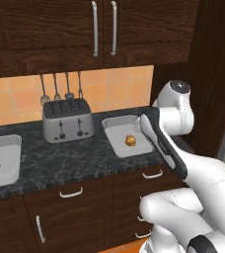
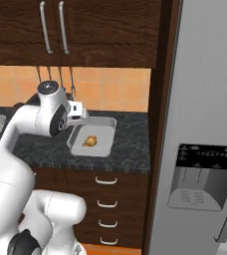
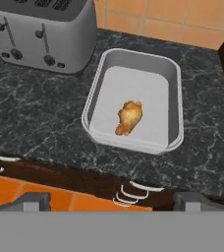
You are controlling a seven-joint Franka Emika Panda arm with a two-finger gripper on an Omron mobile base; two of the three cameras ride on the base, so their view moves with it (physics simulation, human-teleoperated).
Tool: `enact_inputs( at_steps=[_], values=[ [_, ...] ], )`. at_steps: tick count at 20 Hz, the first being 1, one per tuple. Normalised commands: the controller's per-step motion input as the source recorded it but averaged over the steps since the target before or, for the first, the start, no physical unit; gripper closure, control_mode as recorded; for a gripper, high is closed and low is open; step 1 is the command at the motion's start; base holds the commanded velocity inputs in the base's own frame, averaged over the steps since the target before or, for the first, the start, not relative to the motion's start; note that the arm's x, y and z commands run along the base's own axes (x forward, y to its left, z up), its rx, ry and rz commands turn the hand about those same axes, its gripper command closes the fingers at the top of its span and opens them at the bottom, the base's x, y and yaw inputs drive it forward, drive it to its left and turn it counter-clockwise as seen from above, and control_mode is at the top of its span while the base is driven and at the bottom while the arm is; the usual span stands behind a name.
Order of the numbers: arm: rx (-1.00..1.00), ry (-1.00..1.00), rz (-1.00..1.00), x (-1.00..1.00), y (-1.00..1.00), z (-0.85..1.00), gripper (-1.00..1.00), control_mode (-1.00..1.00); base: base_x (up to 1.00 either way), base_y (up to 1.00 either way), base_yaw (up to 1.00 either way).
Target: Place one onion and one chicken drumstick in each tupperware on the nearby counter, to pack two identical lunches.
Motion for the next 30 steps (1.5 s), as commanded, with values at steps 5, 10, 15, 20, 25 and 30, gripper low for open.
enact_inputs(
  at_steps=[5,10,15,20,25,30],
  values=[
    [-0.05,0.03,0.06,-1.0,0.0,0.24,-1.0,-1.0,0.0,0.0,0.0],
    [0.23,0.15,-0.21,-1.0,0.0,0.01,-1.0,-1.0,0.0,0.0,0.0],
    [0.25,0.16,-0.28,-0.88,0.0,0.46,-1.0,-1.0,0.0,0.0,0.0],
    [0.01,0.1,-0.03,-0.55,0.0,1.0,-1.0,-1.0,0.0,0.0,0.0],
    [-0.25,0.18,0.07,-0.77,0.03,0.66,-1.0,-1.0,0.0,0.0,0.0],
    [-0.43,0.0,0.08,-0.77,-0.02,0.02,-1.0,-1.0,0.0,0.0,0.0]
  ],
)
